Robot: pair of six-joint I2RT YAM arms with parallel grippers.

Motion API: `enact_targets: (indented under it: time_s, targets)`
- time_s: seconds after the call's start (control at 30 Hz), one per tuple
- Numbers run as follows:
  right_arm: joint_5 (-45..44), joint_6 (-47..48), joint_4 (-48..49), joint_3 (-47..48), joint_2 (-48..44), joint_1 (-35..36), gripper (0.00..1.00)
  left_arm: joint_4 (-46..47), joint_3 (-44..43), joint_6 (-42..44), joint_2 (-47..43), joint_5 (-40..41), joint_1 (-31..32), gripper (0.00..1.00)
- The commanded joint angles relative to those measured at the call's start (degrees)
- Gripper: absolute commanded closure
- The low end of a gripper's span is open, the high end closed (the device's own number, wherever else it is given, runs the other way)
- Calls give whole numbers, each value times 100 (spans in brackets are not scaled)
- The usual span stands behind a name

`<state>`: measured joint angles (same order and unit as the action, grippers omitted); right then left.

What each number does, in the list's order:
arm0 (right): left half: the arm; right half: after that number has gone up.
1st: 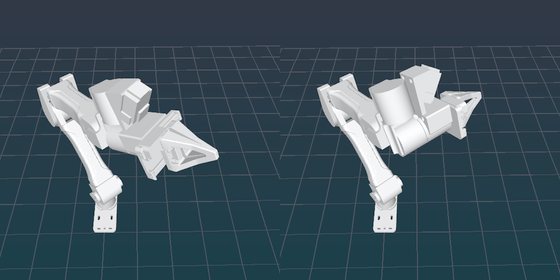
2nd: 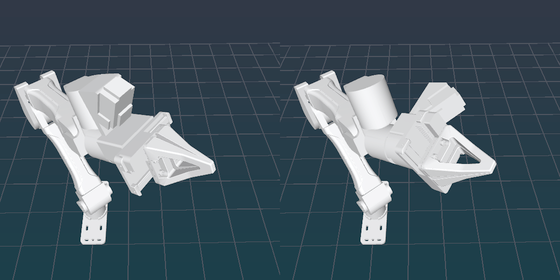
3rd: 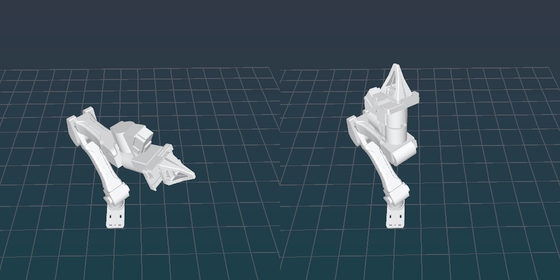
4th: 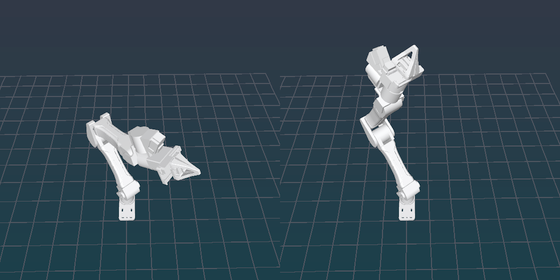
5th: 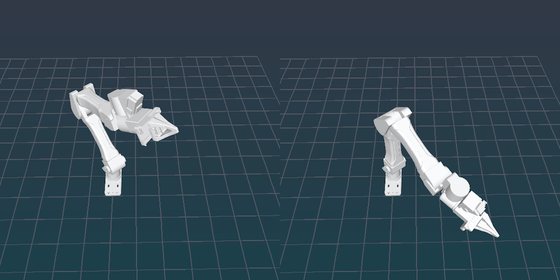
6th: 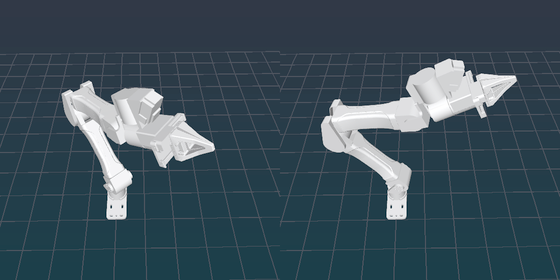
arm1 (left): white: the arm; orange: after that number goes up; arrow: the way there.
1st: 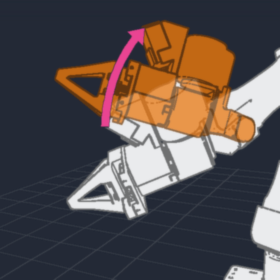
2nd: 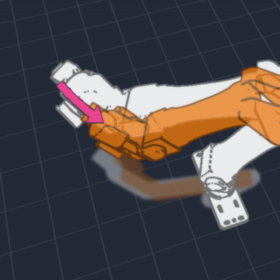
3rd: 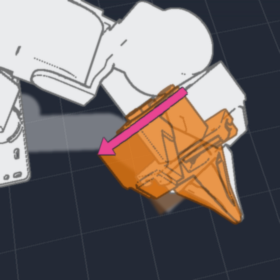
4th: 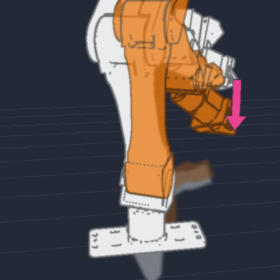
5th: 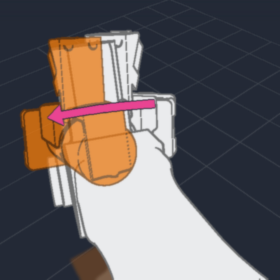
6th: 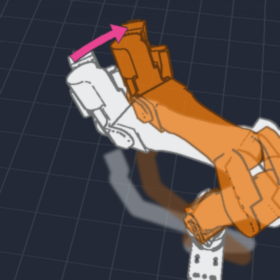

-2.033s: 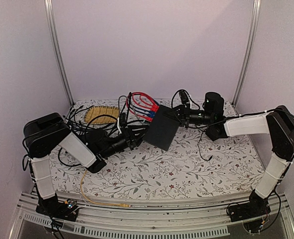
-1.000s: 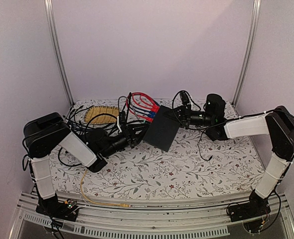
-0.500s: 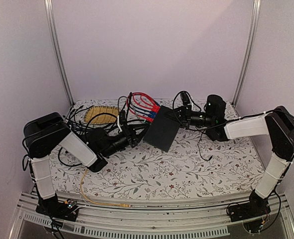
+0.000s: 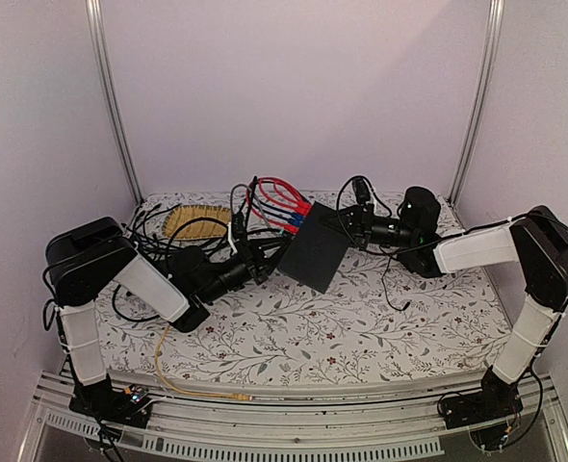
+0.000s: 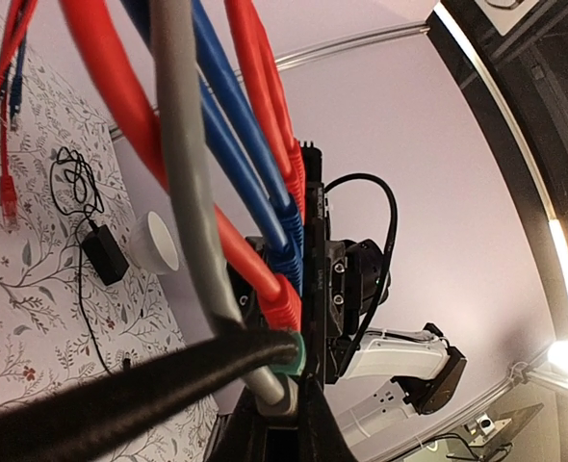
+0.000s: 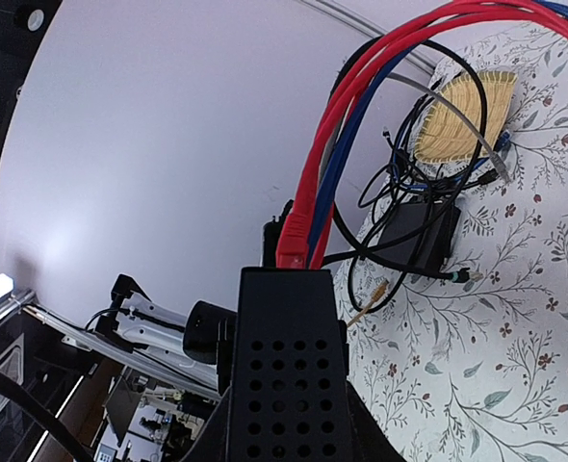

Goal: Pull the plug from the switch port
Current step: Pull the connector from the switch port.

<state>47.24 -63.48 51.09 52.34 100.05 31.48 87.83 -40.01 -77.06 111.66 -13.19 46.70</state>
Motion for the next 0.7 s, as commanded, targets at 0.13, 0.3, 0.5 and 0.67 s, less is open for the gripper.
enact_targets:
  time_s: [0.13, 0.3, 0.5, 0.67]
  targets:
    - [238, -353, 1745, 78, -9, 52, 99, 1658, -70, -137, -37, 91, 134, 100]
    - [246, -458, 1992, 41, 41, 14, 99, 1658, -29, -195, -30, 140, 183, 100]
    - [265, -618, 2301, -43, 102, -25, 99, 1657, -9, -259, -51, 210, 207, 100]
    - [268, -655, 2412, -90, 107, -60, 99, 1658, 63, -244, -112, 335, 230, 100]
